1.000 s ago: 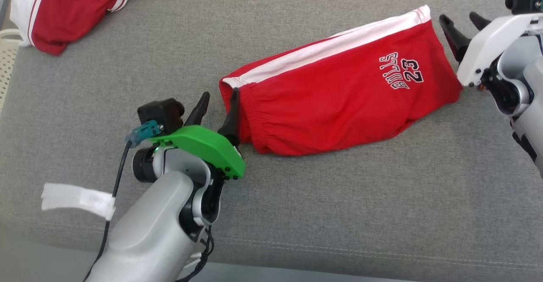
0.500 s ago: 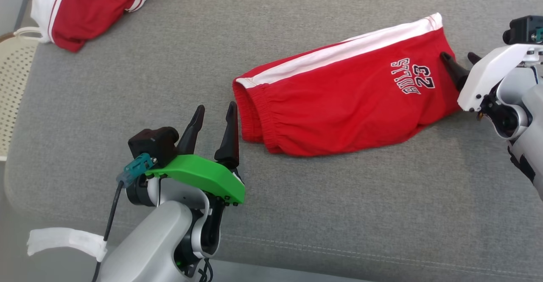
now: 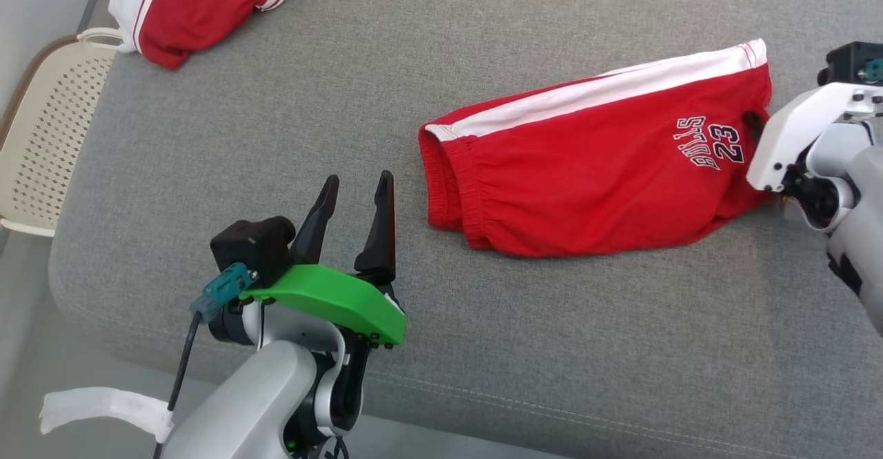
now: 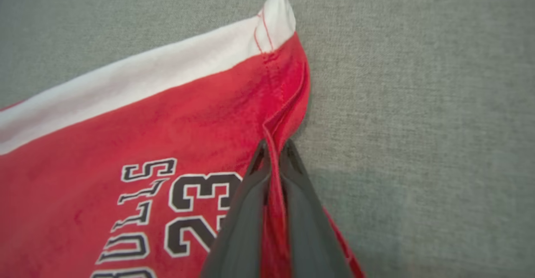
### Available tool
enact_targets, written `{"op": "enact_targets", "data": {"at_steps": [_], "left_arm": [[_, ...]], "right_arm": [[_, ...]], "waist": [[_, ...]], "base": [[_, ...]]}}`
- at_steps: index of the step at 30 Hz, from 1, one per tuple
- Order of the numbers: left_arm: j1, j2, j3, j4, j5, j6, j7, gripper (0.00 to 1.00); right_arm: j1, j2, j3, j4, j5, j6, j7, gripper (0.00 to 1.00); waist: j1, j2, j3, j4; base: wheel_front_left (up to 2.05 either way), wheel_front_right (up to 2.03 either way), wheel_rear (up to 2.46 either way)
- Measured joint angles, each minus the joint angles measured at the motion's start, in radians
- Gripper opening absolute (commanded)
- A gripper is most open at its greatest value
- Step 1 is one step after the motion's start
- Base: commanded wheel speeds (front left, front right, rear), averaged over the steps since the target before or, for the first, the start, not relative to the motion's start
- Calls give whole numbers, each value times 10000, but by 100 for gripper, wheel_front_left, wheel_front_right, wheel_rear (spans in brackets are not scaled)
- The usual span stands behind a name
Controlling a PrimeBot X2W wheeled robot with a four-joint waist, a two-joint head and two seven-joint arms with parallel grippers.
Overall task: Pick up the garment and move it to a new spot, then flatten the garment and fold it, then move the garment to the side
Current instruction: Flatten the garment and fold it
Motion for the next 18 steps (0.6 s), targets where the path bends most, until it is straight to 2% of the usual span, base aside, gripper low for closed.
{"op": "enact_targets", "data": {"at_steps": [10,18], "left_arm": [[291,176,109,-81,-81,73,-35,100],[619,431,128,-324,-107,125,-21,100]], "right_arm": [[-56,307,15,100,268,2,-341,0],[798,-27,-13,-846,890,2,-608,0]], "waist": [[0,0,-213,-384],[0,0,-555,-1155]], "base": [[0,0,0],[0,0,0]]}}
